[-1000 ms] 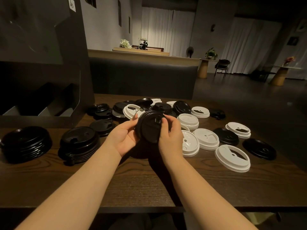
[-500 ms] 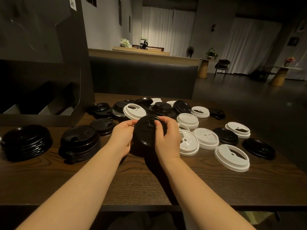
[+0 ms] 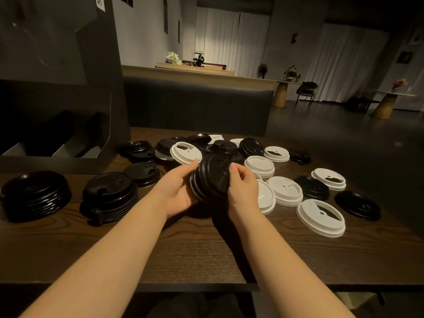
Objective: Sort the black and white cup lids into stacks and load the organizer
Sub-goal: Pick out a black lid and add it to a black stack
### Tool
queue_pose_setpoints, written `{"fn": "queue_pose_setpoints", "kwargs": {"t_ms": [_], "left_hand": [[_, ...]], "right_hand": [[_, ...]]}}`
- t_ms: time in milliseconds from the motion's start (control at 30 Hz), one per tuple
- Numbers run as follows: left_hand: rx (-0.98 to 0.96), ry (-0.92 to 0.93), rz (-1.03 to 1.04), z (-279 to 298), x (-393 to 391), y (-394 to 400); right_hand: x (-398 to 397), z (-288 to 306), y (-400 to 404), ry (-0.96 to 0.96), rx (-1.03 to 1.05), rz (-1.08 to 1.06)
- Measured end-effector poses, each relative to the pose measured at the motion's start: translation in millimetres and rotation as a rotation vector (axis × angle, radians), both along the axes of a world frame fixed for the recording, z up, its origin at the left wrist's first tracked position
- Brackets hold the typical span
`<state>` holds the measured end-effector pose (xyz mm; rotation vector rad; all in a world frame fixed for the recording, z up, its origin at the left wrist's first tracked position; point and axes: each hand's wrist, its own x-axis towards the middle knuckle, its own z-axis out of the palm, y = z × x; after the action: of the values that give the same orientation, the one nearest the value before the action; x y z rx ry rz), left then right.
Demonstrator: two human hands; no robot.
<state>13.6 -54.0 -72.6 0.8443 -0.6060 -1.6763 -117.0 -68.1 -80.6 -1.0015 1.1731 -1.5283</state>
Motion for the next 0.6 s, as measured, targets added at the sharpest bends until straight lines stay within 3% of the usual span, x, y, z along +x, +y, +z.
{"fn": "queue_pose_setpoints", "kwargs": {"t_ms": [267, 433, 600], "left_hand": [[0.031, 0.127, 0.079, -5.3, 7.9, -6.1], [0.028, 0.143, 0.064, -4.9, 7.7, -4.1], [-0.007, 0.024, 0.018, -4.0, 5.7, -2.1]], "right_hand": [[-8.7, -0.8, -3.9, -0.123, 0.017, -0.156], [-4.6, 0.0, 2.3, -0.011, -0.042, -0.096], [-0.6, -0.6, 10.1, 0.114, -0.184, -0.061]]}}
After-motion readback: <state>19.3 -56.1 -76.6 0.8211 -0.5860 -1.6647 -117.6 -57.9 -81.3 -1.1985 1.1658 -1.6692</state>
